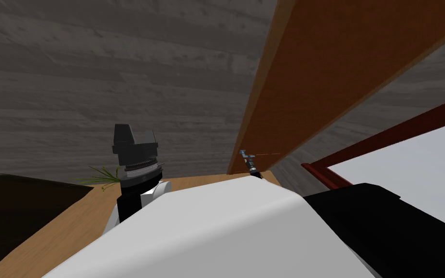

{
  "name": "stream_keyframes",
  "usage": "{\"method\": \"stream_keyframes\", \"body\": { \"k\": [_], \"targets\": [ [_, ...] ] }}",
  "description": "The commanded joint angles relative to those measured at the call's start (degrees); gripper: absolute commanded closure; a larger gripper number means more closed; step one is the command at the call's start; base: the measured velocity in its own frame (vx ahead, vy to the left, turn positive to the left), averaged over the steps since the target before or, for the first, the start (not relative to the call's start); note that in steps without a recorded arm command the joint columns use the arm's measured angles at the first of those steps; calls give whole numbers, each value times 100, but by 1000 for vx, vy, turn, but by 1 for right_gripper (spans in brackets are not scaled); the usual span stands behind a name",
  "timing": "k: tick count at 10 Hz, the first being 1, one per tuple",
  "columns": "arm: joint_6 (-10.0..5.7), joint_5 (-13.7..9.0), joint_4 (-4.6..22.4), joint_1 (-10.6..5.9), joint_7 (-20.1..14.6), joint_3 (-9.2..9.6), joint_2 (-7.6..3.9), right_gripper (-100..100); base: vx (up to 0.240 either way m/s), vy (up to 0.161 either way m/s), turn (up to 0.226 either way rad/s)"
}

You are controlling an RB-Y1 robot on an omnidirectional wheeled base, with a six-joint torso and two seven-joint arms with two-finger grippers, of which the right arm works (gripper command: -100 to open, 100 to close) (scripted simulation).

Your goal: Pull the door open

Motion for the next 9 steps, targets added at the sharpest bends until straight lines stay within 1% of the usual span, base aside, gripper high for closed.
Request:
{"method": "stream_keyframes", "body": {
  "k": [1, 2, 3, 4, 5, 9],
  "targets": [
    [-164, -9, 259, -60, -35, -24, 19, -100, 129, -6, 56],
    [-164, -9, 259, -60, -35, -24, 19, -100, 33, 7, -31],
    [-213, -36, 323, -44, -69, -71, -14, -100, 47, 10, 104],
    [-175, -24, 306, -67, -62, -48, -13, -100, 31, 1, 30],
    [-175, -24, 306, -67, -62, -48, -13, 100, -8, -1, -28],
    [-175, -24, 306, -67, -62, -48, -13, 100, -6, 1, 0]
  ]
}}
